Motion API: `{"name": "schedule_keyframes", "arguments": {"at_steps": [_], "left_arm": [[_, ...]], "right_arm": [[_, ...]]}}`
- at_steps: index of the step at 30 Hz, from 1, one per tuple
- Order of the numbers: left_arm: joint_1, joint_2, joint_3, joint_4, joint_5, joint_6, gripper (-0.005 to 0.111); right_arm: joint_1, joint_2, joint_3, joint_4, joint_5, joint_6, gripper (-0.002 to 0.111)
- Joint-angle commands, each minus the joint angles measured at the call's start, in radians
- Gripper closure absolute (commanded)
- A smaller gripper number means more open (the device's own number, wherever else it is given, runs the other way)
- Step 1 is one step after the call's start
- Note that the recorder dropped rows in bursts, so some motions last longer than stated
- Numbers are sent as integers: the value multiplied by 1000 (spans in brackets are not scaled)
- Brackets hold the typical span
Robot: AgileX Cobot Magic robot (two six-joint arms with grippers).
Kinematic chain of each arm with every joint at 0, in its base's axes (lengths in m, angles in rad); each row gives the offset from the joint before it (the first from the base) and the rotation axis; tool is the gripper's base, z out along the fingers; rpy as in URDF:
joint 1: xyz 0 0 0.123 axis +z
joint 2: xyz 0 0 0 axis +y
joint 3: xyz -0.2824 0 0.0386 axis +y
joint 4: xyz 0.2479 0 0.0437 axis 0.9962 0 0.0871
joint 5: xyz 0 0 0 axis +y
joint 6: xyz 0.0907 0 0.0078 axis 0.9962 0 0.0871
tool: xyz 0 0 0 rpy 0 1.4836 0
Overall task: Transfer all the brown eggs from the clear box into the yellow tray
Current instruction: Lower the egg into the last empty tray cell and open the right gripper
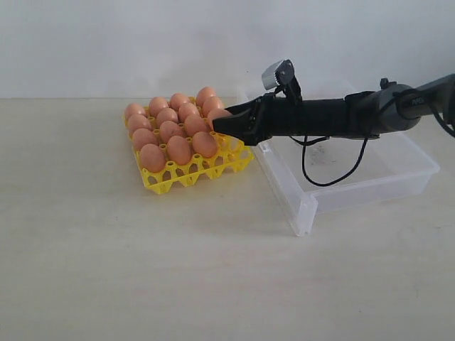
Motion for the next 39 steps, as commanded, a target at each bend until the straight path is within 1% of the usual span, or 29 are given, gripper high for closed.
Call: {"name": "schedule_keyframes", "arguments": {"at_steps": [1, 3, 5, 9, 14, 17, 25, 27, 29, 35, 39], "left_arm": [[-7, -4, 4, -7, 0, -8, 29], [-7, -4, 4, -7, 0, -8, 29], [-7, -4, 4, -7, 0, -8, 29], [-7, -4, 4, -7, 0, -8, 29], [-7, -4, 4, -7, 0, -8, 29], [-7, -4, 4, -7, 0, -8, 29], [-7, -4, 4, -7, 0, -8, 29], [-7, -4, 4, -7, 0, -8, 29], [-7, -4, 4, -7, 0, -8, 29], [-7, -4, 4, -7, 0, -8, 29], [-7, -4, 4, -7, 0, -8, 29]], "right_arm": [[8, 21, 5, -28, -28, 39, 109], [6, 21, 5, -56, -84, 69, 109], [-8, 21, 5, -73, -97, 74, 109], [-58, 21, 5, -69, -35, 106, 109], [-124, 21, 5, -73, 92, 134, 109], [-110, 17, 5, -69, 178, 131, 109], [36, 3, 5, -72, 178, 67, 109], [56, 1, 5, -72, 107, 63, 109], [58, 3, 5, -70, 24, 63, 109], [7, 5, 5, -46, 47, 74, 109], [-16, 10, 5, -55, 31, 81, 109]]}}
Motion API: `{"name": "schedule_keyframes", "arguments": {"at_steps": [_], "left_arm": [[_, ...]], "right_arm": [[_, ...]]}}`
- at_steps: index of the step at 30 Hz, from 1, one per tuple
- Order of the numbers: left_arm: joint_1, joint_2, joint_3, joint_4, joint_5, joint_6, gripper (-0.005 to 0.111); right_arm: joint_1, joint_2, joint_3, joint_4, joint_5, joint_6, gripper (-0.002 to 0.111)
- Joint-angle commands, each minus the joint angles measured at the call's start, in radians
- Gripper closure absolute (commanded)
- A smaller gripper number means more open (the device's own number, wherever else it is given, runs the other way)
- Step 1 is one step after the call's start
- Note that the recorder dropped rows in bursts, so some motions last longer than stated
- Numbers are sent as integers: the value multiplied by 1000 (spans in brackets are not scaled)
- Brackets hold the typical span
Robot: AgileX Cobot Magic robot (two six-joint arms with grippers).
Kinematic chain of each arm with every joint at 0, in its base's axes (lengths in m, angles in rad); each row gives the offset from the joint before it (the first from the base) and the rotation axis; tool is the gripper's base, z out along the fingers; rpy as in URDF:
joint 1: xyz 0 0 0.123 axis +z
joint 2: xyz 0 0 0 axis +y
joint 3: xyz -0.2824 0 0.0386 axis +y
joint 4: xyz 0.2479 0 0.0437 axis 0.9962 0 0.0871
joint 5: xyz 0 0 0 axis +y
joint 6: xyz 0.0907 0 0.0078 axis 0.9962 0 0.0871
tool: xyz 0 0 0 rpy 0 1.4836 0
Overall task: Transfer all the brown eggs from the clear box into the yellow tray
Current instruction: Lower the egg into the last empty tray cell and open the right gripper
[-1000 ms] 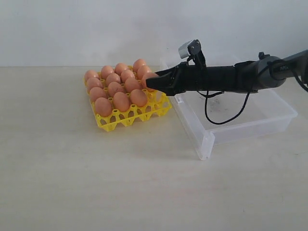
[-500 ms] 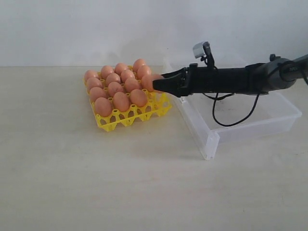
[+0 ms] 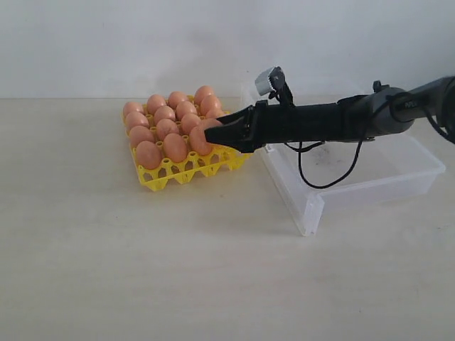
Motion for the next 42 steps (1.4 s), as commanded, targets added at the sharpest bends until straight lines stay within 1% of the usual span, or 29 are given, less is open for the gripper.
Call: {"name": "schedule_keyframes", "arguments": {"at_steps": [1, 6, 10, 14, 18, 20, 23, 28, 33, 37, 39, 41, 42], "left_arm": [[-7, -4, 4, -7, 0, -8, 29], [-7, -4, 4, -7, 0, -8, 29], [-7, -4, 4, -7, 0, -8, 29], [-7, -4, 4, -7, 0, -8, 29], [-7, -4, 4, -7, 0, -8, 29], [-7, -4, 4, -7, 0, -8, 29], [-7, -4, 4, -7, 0, -8, 29], [-7, -4, 4, -7, 0, -8, 29], [-7, -4, 4, -7, 0, -8, 29], [-7, -4, 4, -7, 0, -8, 29], [-7, -4, 4, -7, 0, -8, 29], [-7, -4, 4, -7, 0, -8, 29], [-7, -4, 4, -7, 0, -8, 29]], "right_arm": [[-35, 4, 3, 1, -41, 13, 109], [-35, 5, 3, 8, -151, -7, 109], [-31, 20, 3, 21, -82, -1, 109], [1, 22, 3, 16, -142, -6, 109], [34, 20, 3, 10, -139, -21, 109], [36, 20, 3, 10, -186, -28, 109], [23, 22, 3, -30, -258, 15, 109], [16, 22, 3, -131, -237, 75, 109], [18, 22, 3, -183, -226, 132, 109], [18, 22, 3, -238, -284, 208, 109], [18, 22, 3, -242, -288, 211, 107], [18, 22, 3, -244, -273, 203, 94], [18, 22, 3, -246, -273, 203, 85]]}}
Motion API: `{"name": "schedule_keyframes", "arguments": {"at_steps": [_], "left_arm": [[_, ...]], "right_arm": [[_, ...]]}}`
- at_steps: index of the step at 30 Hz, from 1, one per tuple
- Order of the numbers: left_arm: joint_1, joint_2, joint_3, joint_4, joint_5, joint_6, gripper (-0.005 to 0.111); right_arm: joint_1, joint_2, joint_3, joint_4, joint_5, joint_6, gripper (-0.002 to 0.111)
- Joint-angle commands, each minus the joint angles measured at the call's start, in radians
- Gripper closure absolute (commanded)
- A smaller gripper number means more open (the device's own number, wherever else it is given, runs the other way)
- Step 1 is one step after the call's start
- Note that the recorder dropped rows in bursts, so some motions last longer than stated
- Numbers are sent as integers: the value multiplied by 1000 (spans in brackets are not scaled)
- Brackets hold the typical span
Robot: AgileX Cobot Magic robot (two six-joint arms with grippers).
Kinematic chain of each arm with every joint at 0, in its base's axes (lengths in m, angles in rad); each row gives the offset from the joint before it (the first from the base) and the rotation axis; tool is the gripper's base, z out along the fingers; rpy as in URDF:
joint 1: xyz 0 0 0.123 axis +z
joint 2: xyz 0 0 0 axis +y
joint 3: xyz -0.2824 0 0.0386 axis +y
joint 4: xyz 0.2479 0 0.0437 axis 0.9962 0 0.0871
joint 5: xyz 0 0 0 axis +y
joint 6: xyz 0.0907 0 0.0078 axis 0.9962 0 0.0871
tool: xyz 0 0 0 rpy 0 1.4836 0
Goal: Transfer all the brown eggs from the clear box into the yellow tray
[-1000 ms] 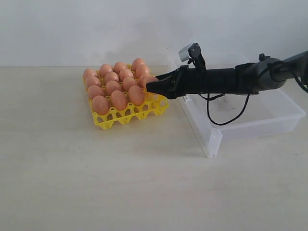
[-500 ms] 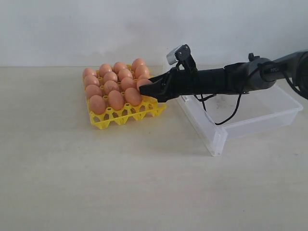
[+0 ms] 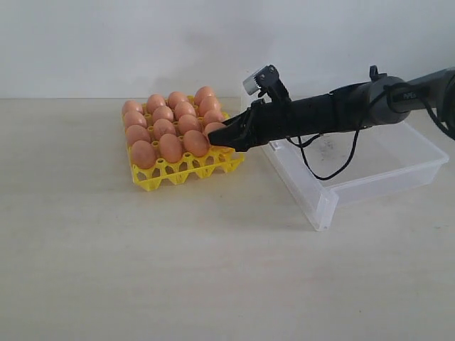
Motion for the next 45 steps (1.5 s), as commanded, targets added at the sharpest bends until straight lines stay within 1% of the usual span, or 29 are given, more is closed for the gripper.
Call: {"name": "schedule_keyframes", "arguments": {"at_steps": [1, 2, 4, 6, 7, 13, 17, 18, 20, 21, 24, 25, 31, 35, 39, 41, 43, 45], "left_arm": [[-7, -4, 4, -7, 0, -8, 29], [-7, -4, 4, -7, 0, -8, 29], [-7, -4, 4, -7, 0, -8, 29], [-7, -4, 4, -7, 0, -8, 29], [-7, -4, 4, -7, 0, -8, 29], [-7, -4, 4, -7, 0, -8, 29], [-7, -4, 4, -7, 0, -8, 29], [-7, -4, 4, -7, 0, -8, 29], [-7, -4, 4, -7, 0, -8, 29], [-7, -4, 4, -7, 0, -8, 29], [-7, -4, 4, -7, 0, -8, 29], [-7, -4, 4, -7, 0, -8, 29], [-7, -4, 4, -7, 0, -8, 29], [-7, -4, 4, -7, 0, -8, 29], [-7, -4, 4, -7, 0, -8, 29], [-7, -4, 4, -7, 0, -8, 29], [-7, -4, 4, -7, 0, -8, 29], [-7, -4, 4, -7, 0, -8, 29]], "right_arm": [[-7, 41, 27, -82, -54, 45, 75], [-7, 41, 27, -82, -56, 45, 65], [-7, 41, 27, -82, -56, 45, 48], [-7, 41, 27, -82, -56, 53, 36], [-7, 41, 27, -82, -56, 52, 34], [-7, 34, 27, -82, -49, 50, 34], [-12, -13, 27, -84, -42, 52, 34], [-13, -31, 27, -98, -44, 61, 37], [-16, -66, 27, -150, -42, 82, 49], [-18, -86, 27, -183, -35, 104, 58], [-21, -133, 27, -281, -24, 187, 92], [-21, -141, 27, -304, -19, 200, 106], [-21, -139, 27, -305, -16, 207, 109], [-17, -127, 27, -291, -91, 207, 109], [-11, -127, 27, -314, -121, 223, 109], [-22, -143, 27, -368, -166, 311, 109], [-44, -171, 27, -466, -212, 417, 109], [-71, -203, 27, -505, -229, 493, 109]]}}
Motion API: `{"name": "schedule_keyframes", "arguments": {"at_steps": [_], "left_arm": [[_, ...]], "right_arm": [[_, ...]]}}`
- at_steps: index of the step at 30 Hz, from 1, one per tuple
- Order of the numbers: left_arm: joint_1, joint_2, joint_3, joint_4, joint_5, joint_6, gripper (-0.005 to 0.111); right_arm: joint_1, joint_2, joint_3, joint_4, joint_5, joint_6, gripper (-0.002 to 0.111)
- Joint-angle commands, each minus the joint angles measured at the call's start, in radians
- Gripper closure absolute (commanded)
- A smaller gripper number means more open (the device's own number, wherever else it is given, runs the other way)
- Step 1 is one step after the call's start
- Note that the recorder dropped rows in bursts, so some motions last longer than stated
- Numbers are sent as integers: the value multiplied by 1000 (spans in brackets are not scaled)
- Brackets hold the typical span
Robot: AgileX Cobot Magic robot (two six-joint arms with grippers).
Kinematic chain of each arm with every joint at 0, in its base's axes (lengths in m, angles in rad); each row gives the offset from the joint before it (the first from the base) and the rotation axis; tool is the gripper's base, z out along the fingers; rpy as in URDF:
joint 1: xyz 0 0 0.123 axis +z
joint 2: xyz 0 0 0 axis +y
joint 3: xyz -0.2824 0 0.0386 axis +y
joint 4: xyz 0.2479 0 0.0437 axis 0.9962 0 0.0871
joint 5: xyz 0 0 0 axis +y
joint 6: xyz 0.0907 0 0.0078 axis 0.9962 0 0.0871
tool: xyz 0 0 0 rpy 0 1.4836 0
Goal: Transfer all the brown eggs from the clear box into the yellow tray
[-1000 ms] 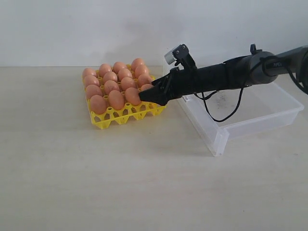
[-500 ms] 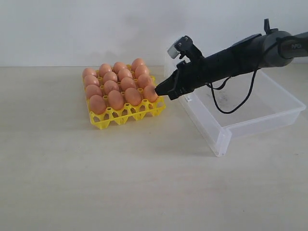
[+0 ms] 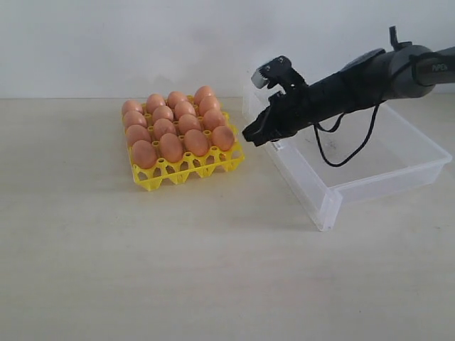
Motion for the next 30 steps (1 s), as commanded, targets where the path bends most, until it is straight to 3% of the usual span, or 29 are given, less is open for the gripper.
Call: {"name": "schedule_keyframes", "arguments": {"at_steps": [1, 7, 11, 13, 17, 24, 30], "left_arm": [[-7, -4, 4, -7, 0, -8, 29], [-7, -4, 4, -7, 0, -8, 29], [-7, -4, 4, -7, 0, -8, 29], [-7, -4, 4, -7, 0, -8, 29], [-7, -4, 4, -7, 0, -8, 29], [-7, -4, 4, -7, 0, -8, 29], [-7, -4, 4, -7, 0, -8, 29]], "right_arm": [[-72, -82, 2, -107, -62, 171, 109], [-179, -224, 61, 30, -86, 85, 109], [-221, -342, 194, 158, -205, -35, 109], [-228, -400, 270, 261, -295, -148, 109], [-228, -538, 431, 587, -404, -568, 109], [-228, -784, 573, 587, -320, -586, 109], [-228, -1099, 707, 587, -423, -554, 109]]}}
